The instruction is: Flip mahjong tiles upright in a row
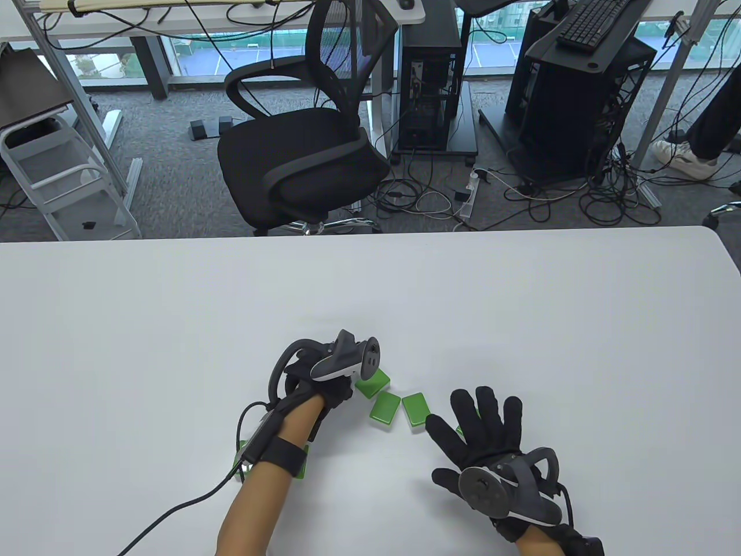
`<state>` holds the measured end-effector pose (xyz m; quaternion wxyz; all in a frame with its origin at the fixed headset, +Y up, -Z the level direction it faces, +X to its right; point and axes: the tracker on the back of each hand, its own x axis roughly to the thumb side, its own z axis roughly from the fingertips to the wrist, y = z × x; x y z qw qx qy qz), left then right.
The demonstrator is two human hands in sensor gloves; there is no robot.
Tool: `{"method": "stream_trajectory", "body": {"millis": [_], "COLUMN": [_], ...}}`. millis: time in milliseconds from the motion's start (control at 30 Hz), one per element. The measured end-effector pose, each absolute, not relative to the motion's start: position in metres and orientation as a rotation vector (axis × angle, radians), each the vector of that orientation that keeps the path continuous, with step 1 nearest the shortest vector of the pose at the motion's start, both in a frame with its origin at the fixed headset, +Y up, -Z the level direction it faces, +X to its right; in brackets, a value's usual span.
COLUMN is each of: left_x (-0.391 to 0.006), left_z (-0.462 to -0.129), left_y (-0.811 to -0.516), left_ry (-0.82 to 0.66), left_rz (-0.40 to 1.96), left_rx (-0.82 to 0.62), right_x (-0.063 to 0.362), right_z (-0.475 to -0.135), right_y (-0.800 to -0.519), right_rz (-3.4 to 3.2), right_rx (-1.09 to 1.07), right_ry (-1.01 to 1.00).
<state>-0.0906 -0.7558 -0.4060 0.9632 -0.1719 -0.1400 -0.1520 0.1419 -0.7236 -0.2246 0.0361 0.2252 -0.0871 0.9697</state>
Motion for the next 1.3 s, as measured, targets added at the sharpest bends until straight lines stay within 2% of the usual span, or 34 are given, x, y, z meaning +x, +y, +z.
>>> {"method": "stream_trajectory", "body": {"millis": [400, 700, 967, 1300], "left_x": [-0.096, -0.114, -0.129, -0.131], "left_z": [-0.355, -0.303, -0.280, -0.275], "left_y": [-0.733, -0.734, -0.745, -0.753], "left_ry": [-0.514, -0.666, -0.697, -0.701], "left_rz": [-0.286, -0.272, -0.293, -0.308], "left_rx": [-0.300, -0.286, -0.294, -0.272], "right_x": [0.142, 0.142, 0.140, 0.138], "right_z": [-0.225, -0.225, -0.224, -0.223], "right_y": [-0.724, -0.725, -0.726, -0.725], "right_rz": [2.976, 2.986, 2.994, 3.015], "right_rx": [0.692, 0.696, 0.705, 0.712], "right_ry": [-0.256, -0.241, -0.243, -0.239]}}
